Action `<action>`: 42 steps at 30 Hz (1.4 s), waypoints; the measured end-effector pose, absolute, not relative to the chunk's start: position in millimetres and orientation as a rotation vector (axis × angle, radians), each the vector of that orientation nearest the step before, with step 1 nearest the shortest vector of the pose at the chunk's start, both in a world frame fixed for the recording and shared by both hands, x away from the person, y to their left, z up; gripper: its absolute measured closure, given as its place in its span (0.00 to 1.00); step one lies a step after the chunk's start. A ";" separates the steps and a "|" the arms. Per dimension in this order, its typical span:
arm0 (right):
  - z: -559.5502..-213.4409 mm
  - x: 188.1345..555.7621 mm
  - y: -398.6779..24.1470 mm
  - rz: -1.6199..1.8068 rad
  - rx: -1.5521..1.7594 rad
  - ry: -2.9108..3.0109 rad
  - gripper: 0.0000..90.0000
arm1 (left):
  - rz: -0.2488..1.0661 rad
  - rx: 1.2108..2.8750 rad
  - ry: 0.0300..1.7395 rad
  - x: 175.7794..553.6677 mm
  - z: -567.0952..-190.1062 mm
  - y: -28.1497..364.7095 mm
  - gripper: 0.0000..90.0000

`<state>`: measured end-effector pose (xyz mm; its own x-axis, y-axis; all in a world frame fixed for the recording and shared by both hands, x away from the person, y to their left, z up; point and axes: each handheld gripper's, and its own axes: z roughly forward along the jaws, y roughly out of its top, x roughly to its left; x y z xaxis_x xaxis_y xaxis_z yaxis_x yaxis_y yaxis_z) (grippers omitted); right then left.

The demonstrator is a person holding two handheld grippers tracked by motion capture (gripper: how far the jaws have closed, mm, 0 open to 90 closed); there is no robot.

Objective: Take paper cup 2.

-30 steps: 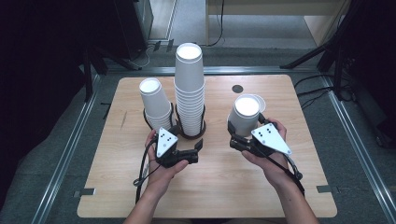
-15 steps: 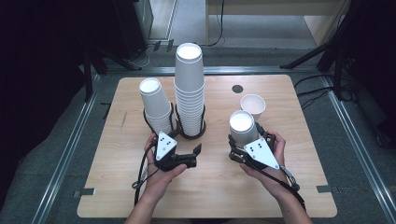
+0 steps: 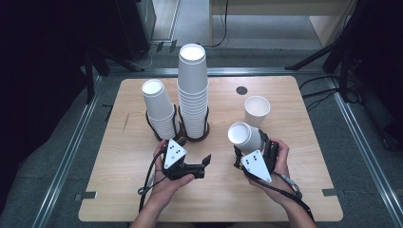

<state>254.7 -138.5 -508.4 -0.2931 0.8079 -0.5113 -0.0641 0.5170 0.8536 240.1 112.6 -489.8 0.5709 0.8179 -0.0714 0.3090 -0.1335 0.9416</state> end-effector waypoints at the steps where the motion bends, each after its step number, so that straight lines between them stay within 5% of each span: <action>1: -509.5 254.4 -137.4 0.970 0.625 1.648 0.14 | 0.574 1.710 0.934 238.8 -489.2 110.9 0.00; 42: -536.3 226.1 -98.2 0.897 0.186 1.719 0.13 | 0.420 1.797 0.775 225.4 -477.8 86.3 0.04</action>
<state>226.1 -98.2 -536.3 -0.3558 0.5433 -0.7605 -0.3128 0.6975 0.6447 225.4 86.3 -477.8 0.7250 0.6834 -0.0852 0.3022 -0.2046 0.9310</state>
